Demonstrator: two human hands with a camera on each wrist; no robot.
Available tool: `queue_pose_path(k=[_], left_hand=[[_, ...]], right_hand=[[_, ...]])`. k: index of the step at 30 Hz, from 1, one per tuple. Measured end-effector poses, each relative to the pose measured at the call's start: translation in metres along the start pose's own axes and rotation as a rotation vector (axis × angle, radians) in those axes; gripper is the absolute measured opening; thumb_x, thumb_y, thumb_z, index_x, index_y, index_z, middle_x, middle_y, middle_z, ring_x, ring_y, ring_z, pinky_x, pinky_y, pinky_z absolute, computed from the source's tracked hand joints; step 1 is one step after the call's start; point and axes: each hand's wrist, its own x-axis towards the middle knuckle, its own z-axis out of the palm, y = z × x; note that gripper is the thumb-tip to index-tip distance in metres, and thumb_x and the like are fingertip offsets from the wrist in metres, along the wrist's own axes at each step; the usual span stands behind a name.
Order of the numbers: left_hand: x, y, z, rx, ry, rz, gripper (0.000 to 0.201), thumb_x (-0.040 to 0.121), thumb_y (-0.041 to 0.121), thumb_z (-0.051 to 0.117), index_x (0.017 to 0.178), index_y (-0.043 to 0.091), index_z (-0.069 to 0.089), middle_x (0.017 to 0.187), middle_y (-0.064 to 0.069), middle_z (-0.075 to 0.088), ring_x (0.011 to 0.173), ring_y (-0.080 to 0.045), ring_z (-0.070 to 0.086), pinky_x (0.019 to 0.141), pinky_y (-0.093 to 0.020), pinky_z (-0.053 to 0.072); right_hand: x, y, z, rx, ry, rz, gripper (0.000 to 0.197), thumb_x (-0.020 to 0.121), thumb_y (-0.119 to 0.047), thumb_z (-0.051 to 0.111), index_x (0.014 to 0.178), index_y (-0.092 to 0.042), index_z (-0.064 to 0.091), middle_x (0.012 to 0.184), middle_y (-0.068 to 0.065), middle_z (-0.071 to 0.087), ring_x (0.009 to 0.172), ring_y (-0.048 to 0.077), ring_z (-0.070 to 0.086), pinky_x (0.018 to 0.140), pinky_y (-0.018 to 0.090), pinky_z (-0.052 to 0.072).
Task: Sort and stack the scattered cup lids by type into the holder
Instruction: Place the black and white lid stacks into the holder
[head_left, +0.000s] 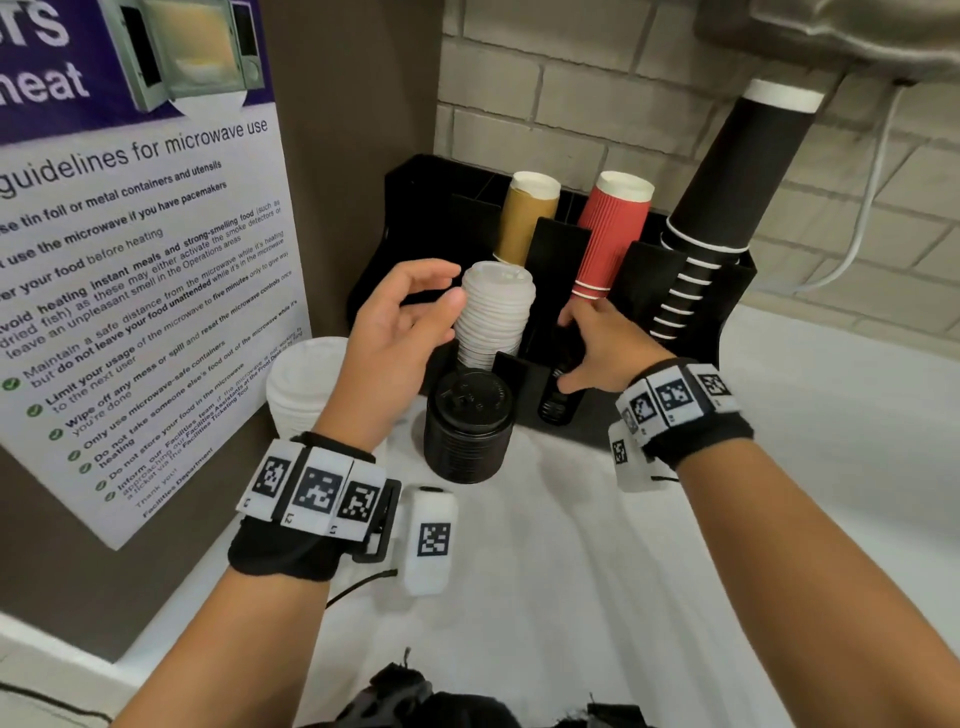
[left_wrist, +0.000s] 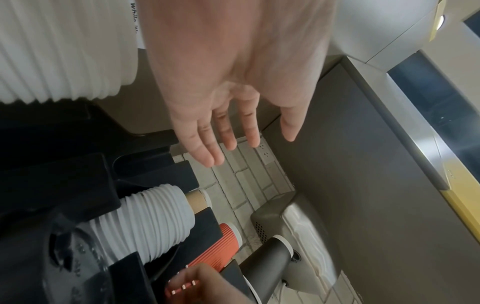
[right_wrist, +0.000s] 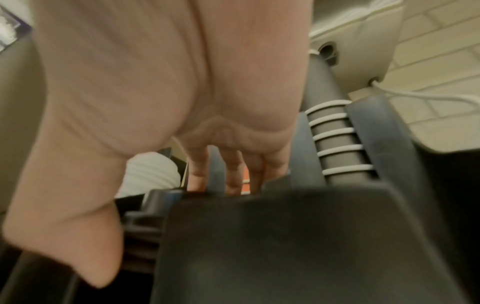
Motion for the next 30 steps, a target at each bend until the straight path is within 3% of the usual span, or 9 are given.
queue_pose_path(k=[3,6,11,15,20,27,30], left_hand=[[-0.001,0.0,0.002,0.001,-0.016,0.005,0.014,0.097,0.022,0.054,0.109,0.027,0.06,0.11,0.015,0.061,0.103,-0.01,0.063,0.092,-0.032,0.054],[0.0,0.0,0.001,-0.006,-0.016,0.01,0.018,0.091,0.031,0.053,0.106,0.028,0.061,0.105,0.021,0.062,0.101,-0.007,0.063,0.09,-0.029,0.055],[0.001,-0.001,-0.001,-0.001,-0.006,0.012,0.02,0.09,0.033,0.051,0.107,0.028,0.061,0.106,0.02,0.062,0.1,-0.005,0.063,0.089,-0.03,0.054],[0.001,-0.001,-0.002,0.001,-0.005,0.019,0.019,0.09,0.033,0.051,0.106,0.028,0.061,0.109,0.018,0.061,0.1,-0.006,0.063,0.089,-0.03,0.054],[0.001,-0.001,0.0,-0.007,-0.011,0.021,0.019,0.09,0.032,0.052,0.105,0.028,0.061,0.107,0.02,0.062,0.099,-0.005,0.063,0.089,-0.029,0.054],[0.001,0.0,0.002,0.005,-0.028,0.03,0.014,0.095,0.025,0.051,0.105,0.028,0.061,0.105,0.023,0.062,0.097,-0.003,0.063,0.09,-0.03,0.054],[0.002,0.0,-0.001,0.013,-0.006,0.021,0.015,0.095,0.026,0.052,0.108,0.026,0.061,0.109,0.017,0.061,0.101,-0.007,0.062,0.092,-0.032,0.054]], right_hand=[[0.007,-0.005,0.008,-0.145,-0.096,0.015,0.076,0.064,-0.021,0.083,0.126,-0.014,0.041,0.124,0.01,0.04,0.095,0.026,0.051,0.074,0.036,0.049],[0.011,-0.008,0.015,-0.221,-0.169,0.009,0.078,0.064,-0.02,0.082,0.129,-0.014,0.039,0.12,0.011,0.04,0.086,0.024,0.049,0.063,0.032,0.044],[0.01,-0.013,0.018,-0.325,-0.23,0.013,0.083,0.065,-0.021,0.082,0.133,-0.015,0.035,0.12,0.01,0.042,0.088,0.024,0.051,0.062,0.034,0.047],[0.002,-0.014,0.025,-0.441,-0.138,-0.017,0.078,0.066,-0.025,0.08,0.131,-0.017,0.038,0.12,0.008,0.047,0.104,0.028,0.053,0.066,0.034,0.043],[-0.008,-0.013,0.035,-0.52,0.003,-0.051,0.072,0.07,-0.032,0.077,0.13,-0.017,0.04,0.116,0.005,0.052,0.104,0.026,0.056,0.078,0.035,0.04],[-0.016,-0.02,0.029,-0.489,0.012,-0.033,0.07,0.072,-0.032,0.076,0.131,-0.017,0.04,0.12,0.005,0.051,0.112,0.027,0.051,0.092,0.042,0.039],[-0.022,-0.026,0.007,-0.326,0.139,-0.046,0.055,0.077,-0.023,0.07,0.125,-0.016,0.045,0.121,0.006,0.051,0.113,0.028,0.049,0.092,0.044,0.039]])
